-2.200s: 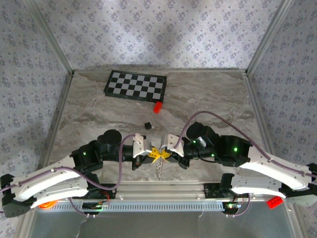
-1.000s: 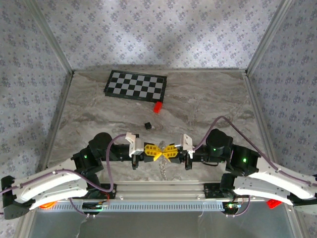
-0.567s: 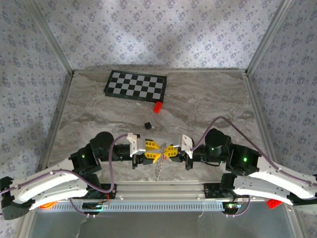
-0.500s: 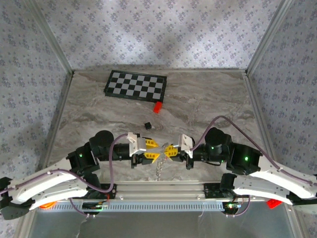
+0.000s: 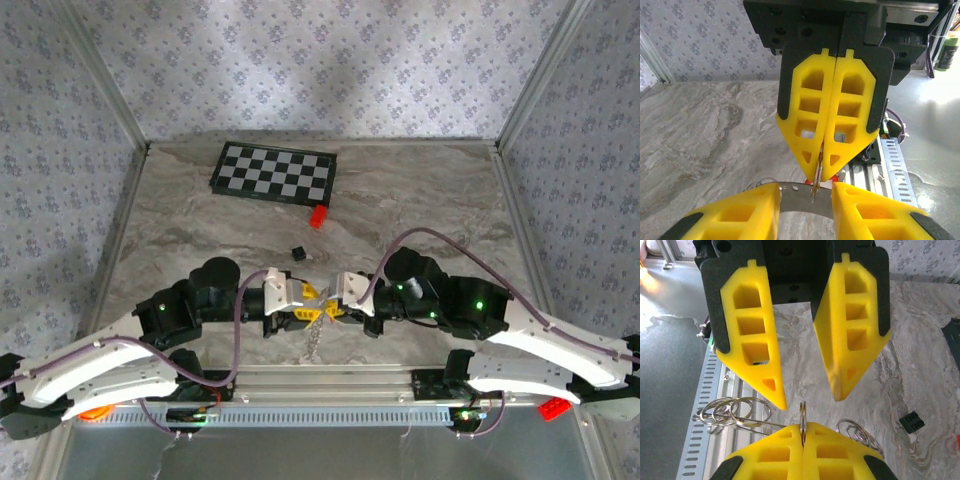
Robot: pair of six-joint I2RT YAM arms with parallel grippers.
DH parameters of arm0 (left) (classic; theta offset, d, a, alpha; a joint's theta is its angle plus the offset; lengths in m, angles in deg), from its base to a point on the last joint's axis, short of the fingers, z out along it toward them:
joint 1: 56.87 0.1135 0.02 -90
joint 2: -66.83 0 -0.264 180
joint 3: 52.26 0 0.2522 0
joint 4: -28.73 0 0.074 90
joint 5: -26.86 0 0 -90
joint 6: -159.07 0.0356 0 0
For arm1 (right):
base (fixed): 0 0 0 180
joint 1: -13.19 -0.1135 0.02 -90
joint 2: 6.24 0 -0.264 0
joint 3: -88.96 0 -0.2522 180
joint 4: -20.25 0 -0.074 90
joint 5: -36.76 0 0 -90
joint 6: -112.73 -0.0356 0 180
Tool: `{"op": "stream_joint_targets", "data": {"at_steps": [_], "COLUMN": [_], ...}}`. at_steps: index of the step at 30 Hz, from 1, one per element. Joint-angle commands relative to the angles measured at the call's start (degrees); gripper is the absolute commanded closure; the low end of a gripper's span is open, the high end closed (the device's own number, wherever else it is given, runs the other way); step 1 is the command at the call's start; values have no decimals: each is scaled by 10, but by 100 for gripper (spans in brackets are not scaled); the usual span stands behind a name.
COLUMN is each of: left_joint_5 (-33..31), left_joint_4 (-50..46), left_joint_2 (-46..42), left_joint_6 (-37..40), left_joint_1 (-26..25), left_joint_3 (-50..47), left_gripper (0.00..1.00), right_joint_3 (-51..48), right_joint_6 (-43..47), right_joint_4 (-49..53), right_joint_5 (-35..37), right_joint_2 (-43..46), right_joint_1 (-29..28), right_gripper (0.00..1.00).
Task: Put the keys on the keyring
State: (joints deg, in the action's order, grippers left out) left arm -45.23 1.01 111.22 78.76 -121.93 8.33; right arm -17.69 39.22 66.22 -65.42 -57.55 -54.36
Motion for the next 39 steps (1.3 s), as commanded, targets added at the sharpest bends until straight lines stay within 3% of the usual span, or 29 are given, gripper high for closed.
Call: {"op": "stream_joint_targets", "data": {"at_steps": [1,6,14,19,24,33,39], "left_joint_5": [-10,-12,-10,3,16,57,76], "left_joint_4": [0,4,33,76,121,201,249], "left_joint_2": [6,14,16,3,-13,-32,-30], "left_joint_6": [13,16,9,-10,-21,-50,-73], "left_joint_1": [-4,-4,-4,-4,-4,-4,-4], "left_joint_3": [21,20,12,-5,-21,-50,-65], "left_gripper": [70,75,100,100,100,100,100], "right_joint_3": [32,32,30,27,-12,-61,-59], "right_joint_6": [17,19,18,10,-9,-50,-60], "right_joint_4": [-2,-7,-3,-10,-66,-124,-141], "right_joint_5": [14,24,41,40,37,25,13], "right_joint_2": [3,1,-3,3,40,98,98], "right_joint_1": [-6,-16,-25,-29,-29,-29,-28], "right_gripper": [100,100,100,100,81,78,70]}}
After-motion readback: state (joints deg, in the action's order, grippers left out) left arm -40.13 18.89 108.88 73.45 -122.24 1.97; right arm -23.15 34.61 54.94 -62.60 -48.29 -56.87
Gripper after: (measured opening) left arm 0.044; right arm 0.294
